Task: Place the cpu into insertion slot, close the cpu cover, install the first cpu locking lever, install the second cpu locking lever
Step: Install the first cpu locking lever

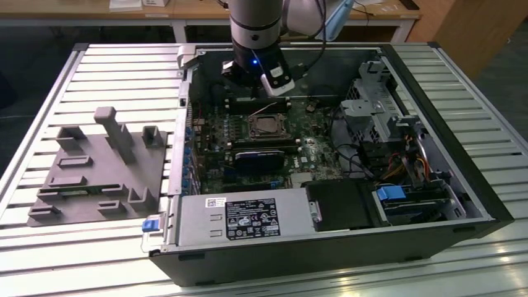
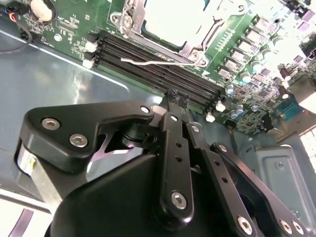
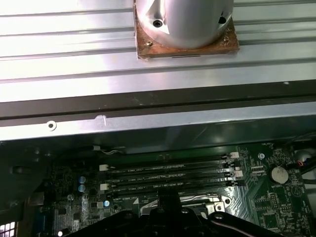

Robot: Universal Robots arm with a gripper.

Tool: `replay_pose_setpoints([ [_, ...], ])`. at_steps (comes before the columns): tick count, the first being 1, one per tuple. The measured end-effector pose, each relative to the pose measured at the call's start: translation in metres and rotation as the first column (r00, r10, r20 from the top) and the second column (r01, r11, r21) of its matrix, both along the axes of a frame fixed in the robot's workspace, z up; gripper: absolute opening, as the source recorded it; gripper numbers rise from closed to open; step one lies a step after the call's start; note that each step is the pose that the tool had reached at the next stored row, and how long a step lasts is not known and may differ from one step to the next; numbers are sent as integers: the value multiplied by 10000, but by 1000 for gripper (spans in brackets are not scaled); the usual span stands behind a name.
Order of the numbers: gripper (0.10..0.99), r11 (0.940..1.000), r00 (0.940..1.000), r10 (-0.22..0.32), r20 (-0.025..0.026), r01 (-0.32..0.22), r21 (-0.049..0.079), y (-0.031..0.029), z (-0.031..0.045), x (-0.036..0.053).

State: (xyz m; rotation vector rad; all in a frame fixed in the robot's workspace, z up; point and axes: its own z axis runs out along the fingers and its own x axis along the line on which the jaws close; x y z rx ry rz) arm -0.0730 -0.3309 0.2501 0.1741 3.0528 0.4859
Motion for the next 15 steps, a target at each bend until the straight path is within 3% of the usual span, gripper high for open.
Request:
replay_pose_setpoints([
  [2, 106, 10000, 9999, 0, 121, 0, 2, -1, -4, -1],
  [3, 106, 10000, 9998, 1, 220, -1, 2, -1, -8, -3],
  [10, 106, 10000, 9949, 1, 1010, -2, 2, -1, -29, -11],
  [12, 106, 10000, 9933, 1, 1153, -2, 3, 0, -41, -10],
  [15, 106, 10000, 9922, 3, 1246, -3, 2, -1, -73, -10],
])
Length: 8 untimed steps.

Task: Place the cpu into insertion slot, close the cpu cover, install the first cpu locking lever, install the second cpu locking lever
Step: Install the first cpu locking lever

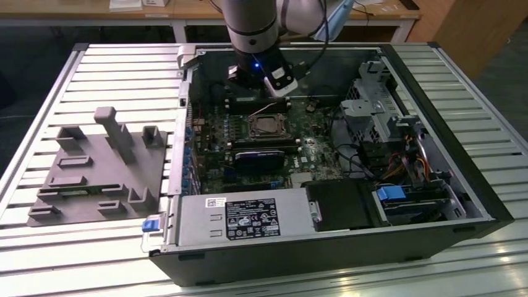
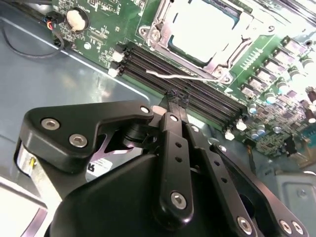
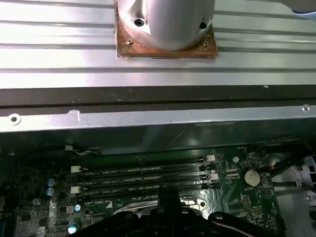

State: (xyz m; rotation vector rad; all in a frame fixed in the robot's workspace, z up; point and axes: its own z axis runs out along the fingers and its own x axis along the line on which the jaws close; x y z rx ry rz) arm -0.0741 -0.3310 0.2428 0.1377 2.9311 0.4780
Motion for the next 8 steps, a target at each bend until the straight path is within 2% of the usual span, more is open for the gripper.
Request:
replay_pose_setpoints([
  [5, 106, 10000, 10000, 0, 70, 0, 0, 0, -78, 0],
  [8, 106, 10000, 10000, -1, 92, 1, 0, 0, -115, 0],
])
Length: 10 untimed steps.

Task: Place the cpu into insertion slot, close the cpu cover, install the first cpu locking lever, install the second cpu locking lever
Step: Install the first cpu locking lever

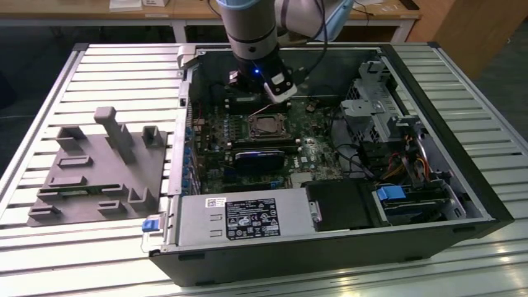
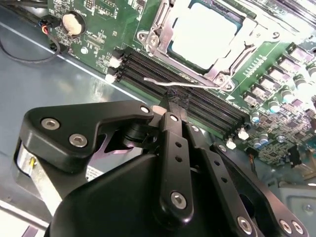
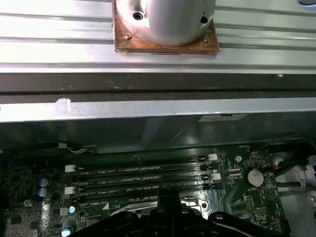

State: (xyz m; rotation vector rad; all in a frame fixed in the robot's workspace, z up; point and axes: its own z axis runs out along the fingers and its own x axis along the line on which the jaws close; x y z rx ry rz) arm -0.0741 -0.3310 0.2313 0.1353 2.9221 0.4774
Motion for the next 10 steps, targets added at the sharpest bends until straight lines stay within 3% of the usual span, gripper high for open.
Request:
replay_pose_setpoints([
  [10, 106, 10000, 10000, -40, 4, 40, 0, 0, -24, 1],
])
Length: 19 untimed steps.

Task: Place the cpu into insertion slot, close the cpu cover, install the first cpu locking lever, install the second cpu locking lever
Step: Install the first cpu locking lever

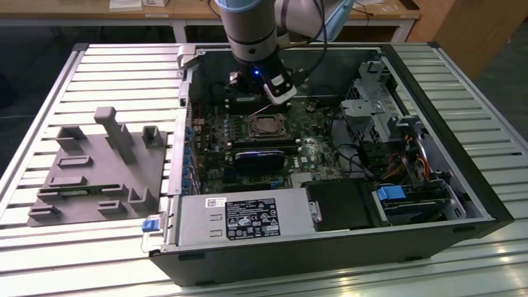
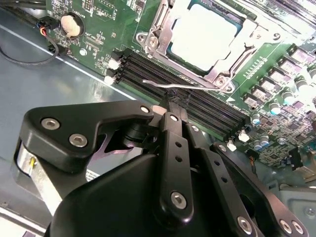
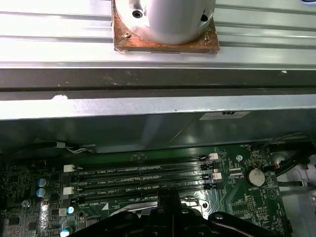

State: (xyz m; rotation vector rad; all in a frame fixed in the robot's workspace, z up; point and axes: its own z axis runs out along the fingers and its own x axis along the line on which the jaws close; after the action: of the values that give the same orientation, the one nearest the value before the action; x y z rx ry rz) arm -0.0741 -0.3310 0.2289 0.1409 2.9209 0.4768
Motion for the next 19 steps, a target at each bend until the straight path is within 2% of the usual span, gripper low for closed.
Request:
replay_pose_setpoints([
  [9, 106, 9977, 9977, -685, -3, 685, -5, 1, -52, 0],
  [19, 106, 9953, 9953, -970, -3, 970, -7, 14, -99, 0],
])
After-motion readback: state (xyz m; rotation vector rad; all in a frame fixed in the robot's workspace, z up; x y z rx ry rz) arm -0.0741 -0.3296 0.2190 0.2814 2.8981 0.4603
